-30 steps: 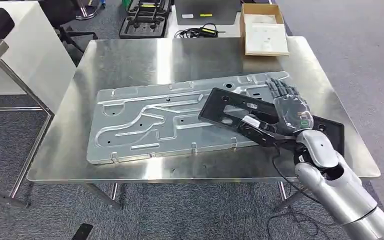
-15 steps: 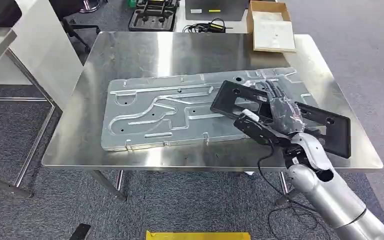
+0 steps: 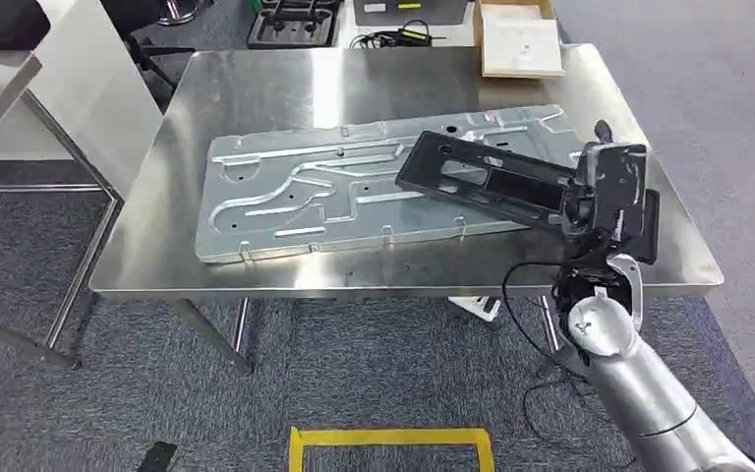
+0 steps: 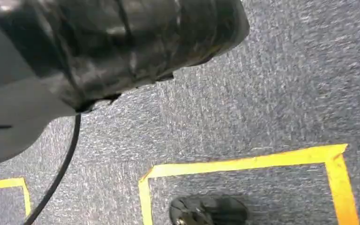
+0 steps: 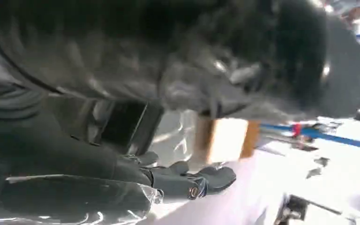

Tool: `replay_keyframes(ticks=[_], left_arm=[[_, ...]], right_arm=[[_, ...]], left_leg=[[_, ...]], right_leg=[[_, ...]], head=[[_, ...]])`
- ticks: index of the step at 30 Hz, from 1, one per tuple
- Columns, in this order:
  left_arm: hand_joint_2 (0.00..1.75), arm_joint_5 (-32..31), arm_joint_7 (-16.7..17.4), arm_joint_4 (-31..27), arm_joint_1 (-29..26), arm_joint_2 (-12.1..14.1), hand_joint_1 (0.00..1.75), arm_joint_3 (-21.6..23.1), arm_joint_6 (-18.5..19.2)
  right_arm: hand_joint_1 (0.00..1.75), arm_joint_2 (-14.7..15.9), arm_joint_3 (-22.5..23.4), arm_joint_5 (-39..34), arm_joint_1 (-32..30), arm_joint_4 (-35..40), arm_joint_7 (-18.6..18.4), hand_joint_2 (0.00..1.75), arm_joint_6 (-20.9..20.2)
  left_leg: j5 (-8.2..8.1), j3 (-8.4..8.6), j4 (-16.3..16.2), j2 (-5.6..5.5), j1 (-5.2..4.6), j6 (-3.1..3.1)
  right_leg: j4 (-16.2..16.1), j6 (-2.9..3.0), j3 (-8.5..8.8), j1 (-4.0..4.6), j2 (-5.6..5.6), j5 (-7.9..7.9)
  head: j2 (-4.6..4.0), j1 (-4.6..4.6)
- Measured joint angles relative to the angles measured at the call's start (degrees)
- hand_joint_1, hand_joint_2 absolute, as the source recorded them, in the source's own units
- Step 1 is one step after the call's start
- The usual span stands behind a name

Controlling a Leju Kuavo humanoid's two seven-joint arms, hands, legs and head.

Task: Take the parts from the cabinet and place them on the table.

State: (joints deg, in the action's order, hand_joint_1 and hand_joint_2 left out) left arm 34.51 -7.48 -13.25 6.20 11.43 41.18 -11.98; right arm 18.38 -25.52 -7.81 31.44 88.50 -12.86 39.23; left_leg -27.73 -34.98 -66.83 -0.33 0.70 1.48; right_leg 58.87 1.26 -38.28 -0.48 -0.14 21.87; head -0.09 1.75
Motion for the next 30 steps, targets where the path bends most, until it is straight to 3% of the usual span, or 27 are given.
replay_keyframes(ticks=[1, 2, 3, 4, 5, 6, 7, 8, 10, 11, 12, 13, 15, 16, 17, 18, 20, 21, 22, 23, 25, 26, 27, 28, 30], left_arm=[[0.00, 0.0, -0.1, 0.0, 0.1, -0.1, 0.00, 0.0, 0.0], [0.00, -0.1, -0.4, 0.0, 0.3, 0.0, 0.00, 0.0, 0.1], [0.00, -0.1, -0.4, 0.0, 0.3, 0.0, 0.00, 0.0, 0.1], [0.00, -0.1, -0.6, 0.0, 0.1, -0.2, 0.00, -0.2, 0.1], [0.00, -0.1, -0.7, 0.0, 0.1, -0.2, 0.00, -0.3, 0.1], [0.00, 0.0, -0.7, 0.0, 0.1, -0.3, 0.00, -0.3, 0.1], [0.00, 0.1, -0.7, 0.0, 0.2, -0.4, 0.00, -0.4, 0.1], [0.00, 0.3, -0.7, 0.0, 0.2, -0.4, 0.00, -0.4, 0.1], [0.00, 0.5, -1.0, 0.0, 0.1, -0.4, 0.00, -0.7, 0.1], [0.00, 0.5, -1.0, 0.0, 0.1, -0.4, 0.00, -0.7, 0.1], [0.00, 0.5, -1.0, 0.1, 0.1, -0.4, 0.00, -0.7, 0.1], [0.00, 0.5, -1.1, 0.1, 0.1, -0.4, 0.00, -0.7, 0.1], [0.00, 0.5, -1.2, 0.1, 0.1, -0.5, 0.00, -0.7, 0.1], [0.00, 0.5, -1.2, 0.1, 0.1, -0.5, 0.00, -0.7, 0.1], [0.00, 0.5, -1.2, 0.1, 0.0, -0.5, 0.00, -0.7, 0.1], [0.00, 0.5, -1.2, 0.1, 0.1, -0.5, 0.00, -0.7, 0.1], [0.00, 0.5, -1.2, 0.1, 0.1, -0.5, 0.00, -0.8, 0.1], [0.00, 0.5, -1.2, 0.1, 0.0, -0.5, 0.00, -0.8, 0.1], [0.00, 0.5, -1.2, 0.2, -0.2, -0.5, 0.00, -0.8, 0.1], [0.00, 0.5, -1.2, 0.2, -0.3, -0.6, 0.00, -0.8, 0.1], [0.00, 0.5, -1.2, 0.2, -0.3, -0.7, 0.00, -0.8, 0.1], [0.00, 0.5, -1.1, 0.2, -0.2, -0.7, 0.00, -0.8, 0.1], [0.00, 0.5, -1.1, 0.2, -0.2, -0.7, 0.00, -0.8, 0.1], [0.00, 0.5, -1.1, 0.2, -0.2, -0.7, 0.00, -0.8, 0.1], [0.00, 0.5, -1.1, 0.2, -0.2, -0.7, 0.00, -0.8, 0.1]], right_arm=[[0.00, -1.1, 1.4, 0.3, -0.1, 0.3, 2.1, 0.00, 0.0], [0.00, -2.4, 3.2, 0.5, -0.4, 1.0, 4.2, 0.00, 0.0], [0.00, -2.5, 3.4, 0.5, -0.4, 1.0, 4.4, 0.00, 0.0], [0.00, -3.9, 6.1, -0.5, -0.8, 1.8, 4.9, 0.00, 0.0], [0.00, -4.2, 6.9, -2.4, -1.1, 2.3, 4.8, 0.00, 0.0], [0.00, -4.2, 7.3, -4.6, -1.4, 2.6, 4.4, 0.00, 0.0], [0.00, -4.3, 7.7, -7.6, -1.8, 2.9, 4.2, 0.00, 0.0], [0.00, -4.3, 8.1, -9.6, -2.1, 3.3, 4.1, 0.00, 0.0], [0.00, -4.5, 8.6, -14.0, -2.6, 4.1, 4.5, 0.00, 0.0], [0.00, -4.5, 8.8, -15.2, -2.9, 4.4, 4.9, 0.00, 0.0], [0.00, -4.5, 8.8, -15.9, -3.3, 4.8, 5.5, 0.00, 0.0], [0.00, -4.5, 8.8, -16.2, -3.7, 5.2, 5.9, 0.00, 0.0], [0.00, -4.5, 8.9, -16.3, -3.9, 5.8, 6.3, 0.00, 0.0], [0.00, -4.5, 9.0, -16.3, -3.9, 6.2, 6.4, 0.00, 0.0], [0.00, -4.5, 9.1, -16.4, -3.8, 6.6, 6.4, 0.00, 0.0], [0.00, -4.5, 9.2, -16.4, -3.8, 7.1, 6.4, 0.00, 0.0], [0.00, -4.5, 9.3, -17.5, -3.8, 7.4, 6.7, 0.00, 0.0], [0.00, -4.5, 9.3, -18.8, -3.9, 7.5, 7.0, 0.00, 0.0], [0.00, -4.5, 9.3, -20.7, -3.9, 7.6, 7.4, 0.00, -0.1], [0.00, -4.5, 9.2, -22.7, -4.0, 8.0, 7.8, 0.00, -0.2], [0.00, -4.2, 9.1, -25.9, -4.0, 8.9, 8.8, 0.00, -0.4], [0.00, -4.0, 9.1, -27.0, -4.0, 9.3, 9.2, 0.00, -0.6], [0.00, -3.8, 9.0, -27.7, -4.0, 9.4, 9.4, 0.00, -0.7], [0.00, -3.6, 8.9, -28.3, -4.0, 9.6, 9.6, 0.00, -1.0], [0.00, -3.0, 8.7, -30.1, -4.2, 10.0, 10.2, 0.00, -1.3]], left_leg=[[-1.21, 4.00, 5.2, -0.05, 0.07, -0.07], [-3.05, 6.68, 9.5, -0.18, -0.34, -0.44], [-3.03, 6.49, 9.5, -0.22, -0.45, -0.67], [-2.14, 6.05, 9.0, -0.29, -0.63, -1.43], [-2.15, 6.34, 9.2, -0.20, -0.74, -1.78], [-1.20, 6.18, 9.7, -0.10, -0.27, -2.45], [-0.52, 5.68, 9.9, 0.24, -0.23, -2.98], [0.07, 4.95, 9.9, 0.28, -0.23, -3.52], [1.59, 3.00, 9.8, 0.57, -0.32, -3.92], [2.27, 1.99, 9.8, 0.62, -0.38, -3.94], [3.04, 0.94, 9.7, 0.62, -0.41, -3.89], [3.72, 0.00, 9.7, 0.62, -0.44, -3.81], [4.91, -1.65, 9.5, 0.61, -0.53, -3.50], [5.42, -2.19, 9.4, 0.59, -0.55, -3.29], [5.79, -2.62, 9.2, 0.57, -0.64, -2.94], [6.21, -2.86, 9.1, 0.58, -0.76, -2.67], [7.69, -3.07, 9.7, 0.57, -0.50, -2.06], [8.33, -3.34, 9.8, 0.50, -0.63, -1.67], [7.38, -3.71, 9.4, 0.39, -0.27, -1.40], [4.21, -4.87, 7.7, 0.31, -0.25, -1.00], [-3.23, -6.83, -0.2, 0.33, -0.05, -0.47], [-5.48, -7.45, -3.9, 0.35, -0.04, -0.32], [-6.22, -7.66, -7.2, 0.35, -0.04, -0.22], [-4.92, -7.03, -8.3, 0.35, -0.04, -0.22], [-0.39, -2.87, -4.5, 0.35, -0.04, -0.33]], right_leg=[[0.4, -0.26, -0.49, 0.00, 0.01, -0.37], [0.6, -0.62, -1.02, 0.13, 0.02, -0.62], [0.7, -0.72, -0.96, 0.12, -0.01, -0.71], [0.2, -1.24, 0.01, 0.00, -0.08, -1.41], [-0.2, -1.66, 0.22, -0.05, -0.02, -1.98], [-0.3, -2.02, -0.09, 0.17, 0.04, -2.22], [0.7, -2.23, -0.63, -0.16, 0.18, -0.36], [2.9, -2.35, -1.65, -0.14, 0.09, 2.86], [11.6, -2.59, -4.18, -0.14, 0.11, 9.93], [15.5, -2.72, -4.88, -0.16, 0.11, 11.44], [17.8, -2.78, -4.68, -0.17, 0.10, 10.90], [17.6, -2.74, -3.33, -0.16, 0.11, 9.00], [11.7, -2.38, 2.00, -0.14, 0.11, 5.49], [6.9, -2.08, 5.83, -0.08, 0.11, 5.26], [1.5, -1.67, 9.79, 0.07, 0.11, 7.59], [-1.6, -1.64, 11.00, 0.41, 0.17, 8.34], [-1.4, -1.40, 10.14, 0.74, 0.14, 7.33], [-1.6, -0.98, 9.48, 0.52, 0.14, 6.54], [-1.8, -0.59, 8.96, 0.20, -0.11, 5.77], [-1.8, -0.34, 8.38, 0.22, -0.08, 5.04], [-1.7, 0.27, 6.59, 0.26, -0.14, 3.66], [-1.7, 0.27, 5.74, 0.30, -0.14, 3.05], [-1.5, 0.25, 4.60, 0.32, -0.13, 2.28], [-1.4, 0.18, 3.41, 0.32, -0.10, 1.59], [-0.8, -0.12, 1.11, 0.27, -0.03, 0.35]], head=[[0.00, 0.09], [0.00, 0.04], [0.00, 0.00], [0.00, 0.04], [0.00, 0.35], [0.00, 0.15], [0.00, 0.00], [0.00, -0.11], [0.00, -0.31], [0.00, -0.31], [0.00, -0.31], [0.00, -0.31], [0.00, -0.31], [0.00, -0.31], [0.00, -0.31], [0.00, -0.22], [0.00, -0.33], [0.00, -0.22], [0.00, -0.43], [0.00, -0.22], [0.00, -0.02], [0.00, 0.00], [0.00, 0.00], [0.00, 0.00], [0.00, 0.00]])
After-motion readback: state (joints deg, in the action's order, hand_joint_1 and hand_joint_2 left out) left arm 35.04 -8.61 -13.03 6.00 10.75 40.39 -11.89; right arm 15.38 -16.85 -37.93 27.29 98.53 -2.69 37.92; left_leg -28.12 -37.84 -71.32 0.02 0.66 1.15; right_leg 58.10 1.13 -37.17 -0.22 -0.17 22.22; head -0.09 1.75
